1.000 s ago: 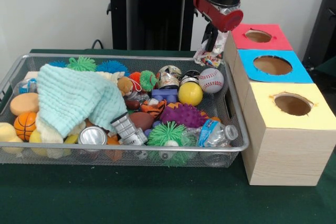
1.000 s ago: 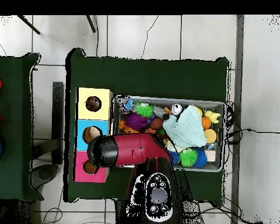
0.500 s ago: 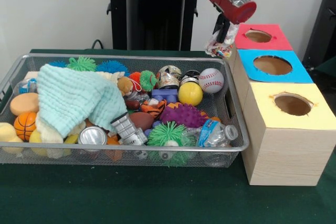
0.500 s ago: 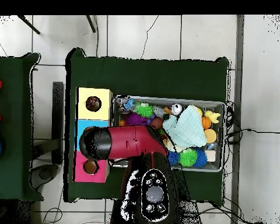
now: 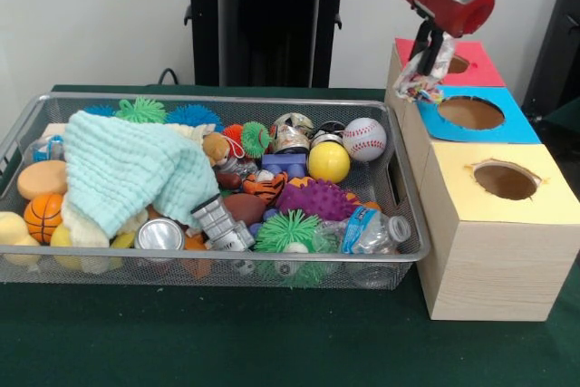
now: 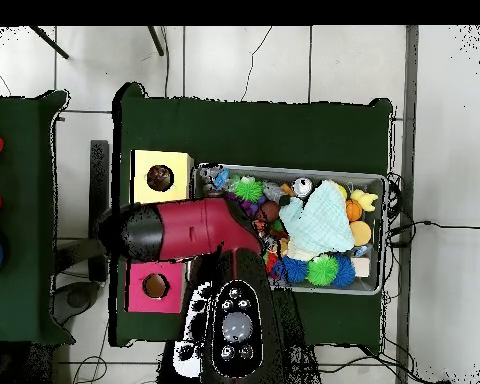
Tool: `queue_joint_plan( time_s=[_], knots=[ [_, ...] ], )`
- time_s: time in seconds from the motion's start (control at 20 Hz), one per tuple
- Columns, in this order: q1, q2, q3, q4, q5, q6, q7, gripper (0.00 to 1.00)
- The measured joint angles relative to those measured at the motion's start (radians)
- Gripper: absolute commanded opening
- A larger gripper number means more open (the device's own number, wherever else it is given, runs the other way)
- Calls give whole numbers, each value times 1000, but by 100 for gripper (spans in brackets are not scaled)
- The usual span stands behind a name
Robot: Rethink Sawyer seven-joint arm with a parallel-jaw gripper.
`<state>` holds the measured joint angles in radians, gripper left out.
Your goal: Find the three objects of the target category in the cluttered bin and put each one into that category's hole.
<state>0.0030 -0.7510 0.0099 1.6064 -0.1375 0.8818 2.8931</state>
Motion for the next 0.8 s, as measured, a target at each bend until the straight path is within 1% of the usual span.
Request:
queue_joint_plan(
  time_s=[0.5, 0.8],
  knots=[
    [32, 13, 0, -77, 23, 23, 0, 0],
    [44, 39, 0, -131, 34, 25, 0, 0]
  ],
)
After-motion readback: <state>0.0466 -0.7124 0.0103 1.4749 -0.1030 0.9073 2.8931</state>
